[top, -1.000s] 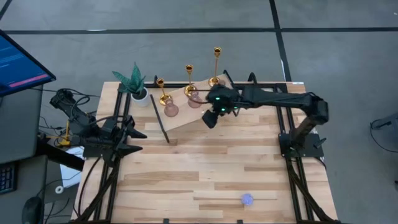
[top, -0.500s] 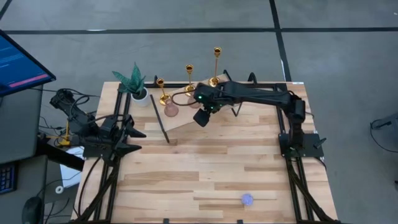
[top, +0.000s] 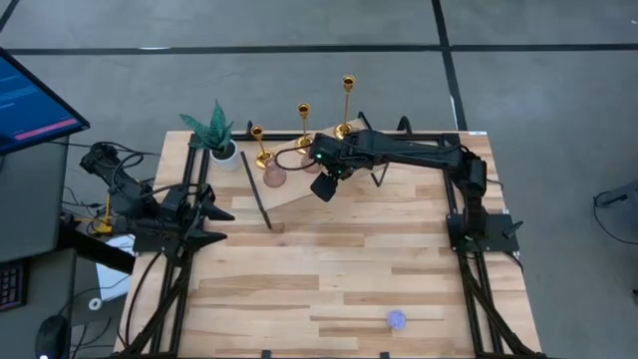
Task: Pick & Place candle stick holders
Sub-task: Put the yellow scented candle on the shelf
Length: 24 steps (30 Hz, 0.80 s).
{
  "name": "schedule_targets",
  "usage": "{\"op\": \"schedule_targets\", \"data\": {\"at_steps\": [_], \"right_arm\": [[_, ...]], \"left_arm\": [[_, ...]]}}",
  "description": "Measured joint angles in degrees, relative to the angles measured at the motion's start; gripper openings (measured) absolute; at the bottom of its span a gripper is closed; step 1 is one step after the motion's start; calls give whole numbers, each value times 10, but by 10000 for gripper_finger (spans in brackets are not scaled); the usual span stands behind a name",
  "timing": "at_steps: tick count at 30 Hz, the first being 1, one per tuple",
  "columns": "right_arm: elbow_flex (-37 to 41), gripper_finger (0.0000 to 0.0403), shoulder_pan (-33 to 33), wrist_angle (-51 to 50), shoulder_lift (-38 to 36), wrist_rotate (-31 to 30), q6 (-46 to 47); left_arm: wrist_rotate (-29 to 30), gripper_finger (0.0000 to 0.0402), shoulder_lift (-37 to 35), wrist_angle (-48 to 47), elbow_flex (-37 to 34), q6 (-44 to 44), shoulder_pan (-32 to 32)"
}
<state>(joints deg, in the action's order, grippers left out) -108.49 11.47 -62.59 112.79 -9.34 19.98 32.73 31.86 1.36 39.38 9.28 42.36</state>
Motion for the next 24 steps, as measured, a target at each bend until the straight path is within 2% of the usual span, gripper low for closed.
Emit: {"op": "schedule_targets", "data": {"at_steps": [24], "right_arm": [[0, 243, 4, 7, 0, -2, 0]], "left_arm": [[0, 214, 0, 1, 0, 2, 0]]}}
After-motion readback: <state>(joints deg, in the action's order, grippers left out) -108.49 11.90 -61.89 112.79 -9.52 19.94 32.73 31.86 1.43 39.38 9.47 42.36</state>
